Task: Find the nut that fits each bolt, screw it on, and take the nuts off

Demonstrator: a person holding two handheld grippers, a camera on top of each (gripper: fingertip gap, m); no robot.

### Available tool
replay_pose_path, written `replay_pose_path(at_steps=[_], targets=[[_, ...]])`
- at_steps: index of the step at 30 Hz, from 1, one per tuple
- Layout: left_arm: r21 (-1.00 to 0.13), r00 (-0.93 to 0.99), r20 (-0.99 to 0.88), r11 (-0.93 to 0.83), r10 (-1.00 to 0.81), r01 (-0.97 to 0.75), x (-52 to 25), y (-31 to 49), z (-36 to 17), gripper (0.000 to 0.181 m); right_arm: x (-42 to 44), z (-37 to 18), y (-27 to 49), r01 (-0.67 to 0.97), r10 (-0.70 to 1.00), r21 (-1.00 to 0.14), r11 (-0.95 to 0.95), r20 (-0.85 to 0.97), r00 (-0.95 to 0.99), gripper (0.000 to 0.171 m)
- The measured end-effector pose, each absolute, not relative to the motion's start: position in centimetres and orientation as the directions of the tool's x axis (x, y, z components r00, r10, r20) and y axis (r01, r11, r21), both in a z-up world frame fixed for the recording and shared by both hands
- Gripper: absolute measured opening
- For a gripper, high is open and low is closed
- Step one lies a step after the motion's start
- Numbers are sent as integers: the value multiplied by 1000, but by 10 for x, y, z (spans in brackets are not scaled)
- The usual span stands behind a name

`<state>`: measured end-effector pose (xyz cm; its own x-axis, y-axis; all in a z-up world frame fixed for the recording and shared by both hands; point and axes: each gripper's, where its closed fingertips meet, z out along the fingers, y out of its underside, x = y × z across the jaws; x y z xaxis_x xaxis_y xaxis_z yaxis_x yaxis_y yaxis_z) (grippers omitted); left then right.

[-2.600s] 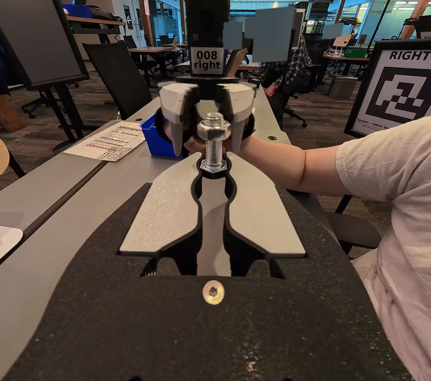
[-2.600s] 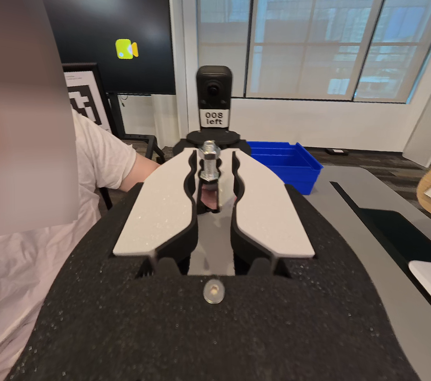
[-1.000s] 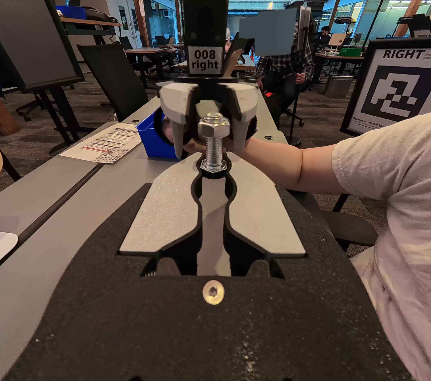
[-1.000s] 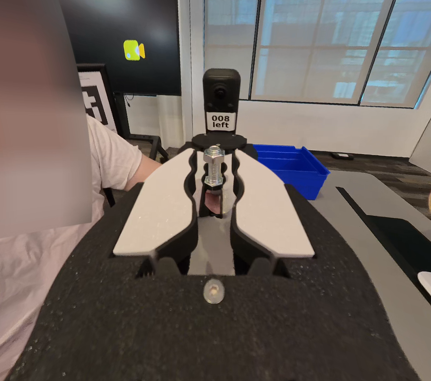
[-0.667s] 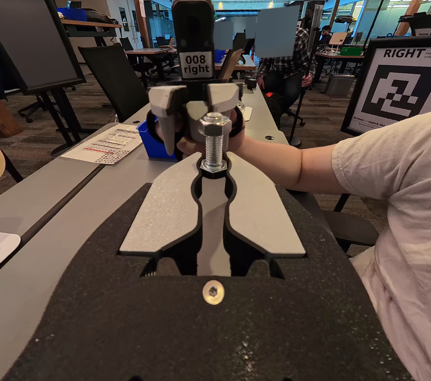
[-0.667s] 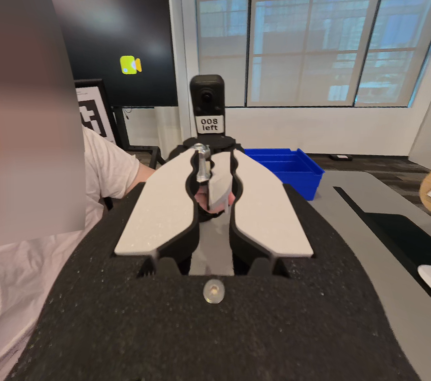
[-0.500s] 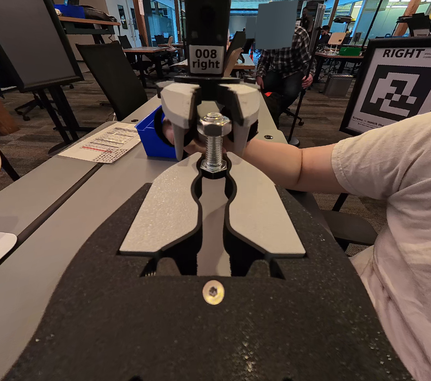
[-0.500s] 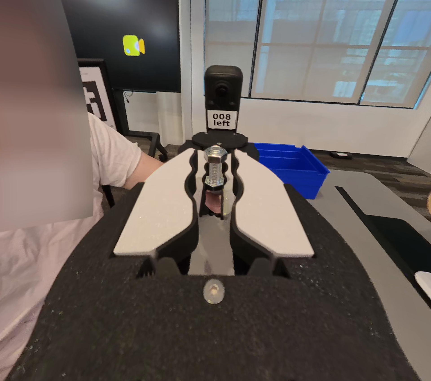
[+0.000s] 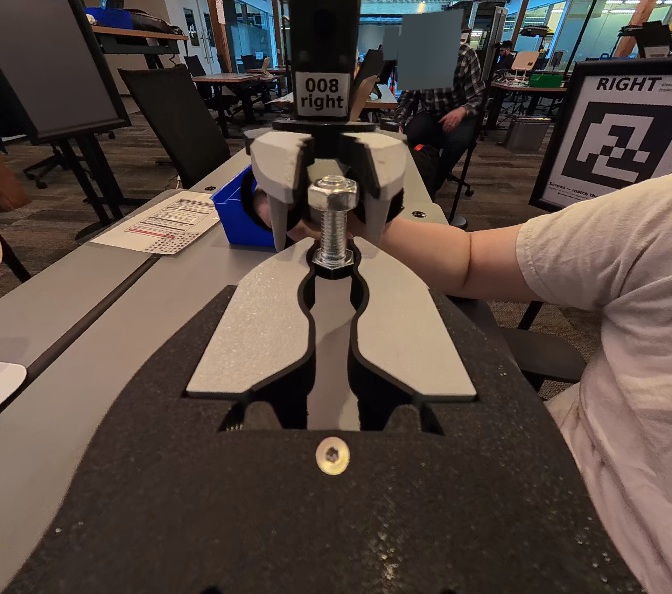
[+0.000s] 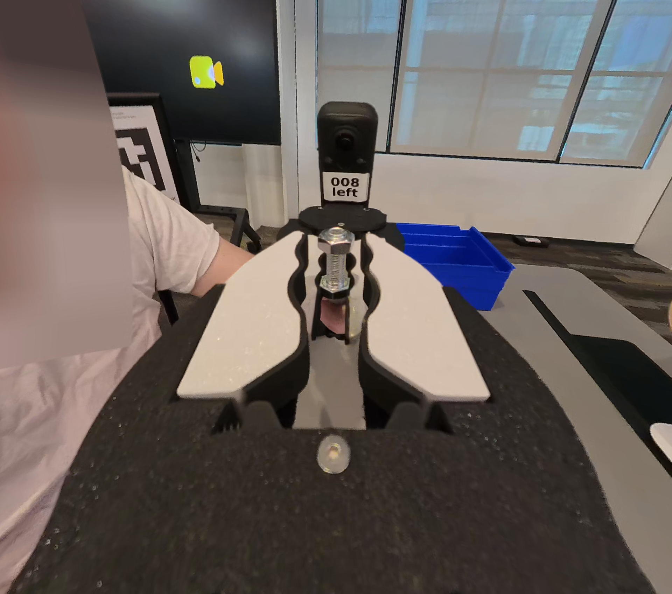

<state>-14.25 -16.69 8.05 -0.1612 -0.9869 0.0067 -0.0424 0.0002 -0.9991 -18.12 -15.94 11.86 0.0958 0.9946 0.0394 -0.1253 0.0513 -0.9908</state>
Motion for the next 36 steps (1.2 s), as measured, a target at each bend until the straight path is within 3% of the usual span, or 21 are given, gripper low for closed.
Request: replay_pose_path(at_steps=[8,12,19,26,36], targets=[[-1000,-158,6,-1,-987,-30,-145,-167,85,14,-165,121,-142,-166,986,-985,40,12,168,23],[-999,-159,-2,8,-987,-41,-144,-168,82,14,-167,128,-153,-200,995,-979,24,4,96,24],[-999,-164,-3,11,-986,-43,-142,-171,81,14,-180,118,-157,-118,990,-990,82,67,124,26],[-999,-159,-2,9,-987,-38,-144,-169,83,14,-165,126,-150,-199,995,-980,8,-13,103,24],[-999,-166,-6,12,-986,-33,-143,-172,84,14,-171,125,-156,-163,993,-985,59,41,112,25]])
